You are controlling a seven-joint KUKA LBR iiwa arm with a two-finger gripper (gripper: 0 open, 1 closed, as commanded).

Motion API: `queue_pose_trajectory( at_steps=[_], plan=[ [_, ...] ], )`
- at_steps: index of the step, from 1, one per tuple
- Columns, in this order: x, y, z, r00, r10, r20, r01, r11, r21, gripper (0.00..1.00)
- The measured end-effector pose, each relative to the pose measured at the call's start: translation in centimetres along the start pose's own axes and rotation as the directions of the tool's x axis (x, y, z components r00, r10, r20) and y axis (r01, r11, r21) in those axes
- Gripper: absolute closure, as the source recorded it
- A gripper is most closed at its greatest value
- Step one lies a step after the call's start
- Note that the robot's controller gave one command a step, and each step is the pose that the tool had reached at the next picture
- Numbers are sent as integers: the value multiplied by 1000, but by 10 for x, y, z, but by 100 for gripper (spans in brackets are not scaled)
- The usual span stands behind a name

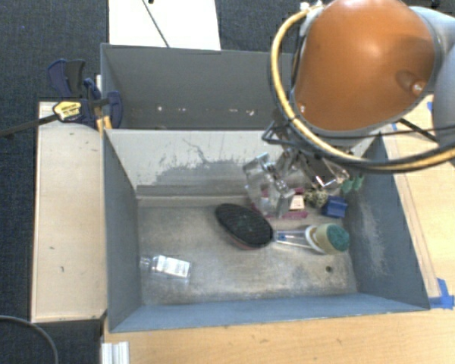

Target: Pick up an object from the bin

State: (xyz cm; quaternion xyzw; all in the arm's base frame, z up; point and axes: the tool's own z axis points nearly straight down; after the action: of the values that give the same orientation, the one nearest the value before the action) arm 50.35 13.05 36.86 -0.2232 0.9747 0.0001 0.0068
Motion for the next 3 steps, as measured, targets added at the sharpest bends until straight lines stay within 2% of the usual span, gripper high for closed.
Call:
queue_pose_trajectory(
  at_steps=[1, 2, 3],
  plan=[
    [24, -33, 132, 989, 150, -18, -150, 989, -2, 100],
    [-13, -47, 218, 937, 348, -16, -348, 938, 1, 100],
    [-14, -47, 215, 937, 349, -12, -349, 937, 1, 0]
  ],
)
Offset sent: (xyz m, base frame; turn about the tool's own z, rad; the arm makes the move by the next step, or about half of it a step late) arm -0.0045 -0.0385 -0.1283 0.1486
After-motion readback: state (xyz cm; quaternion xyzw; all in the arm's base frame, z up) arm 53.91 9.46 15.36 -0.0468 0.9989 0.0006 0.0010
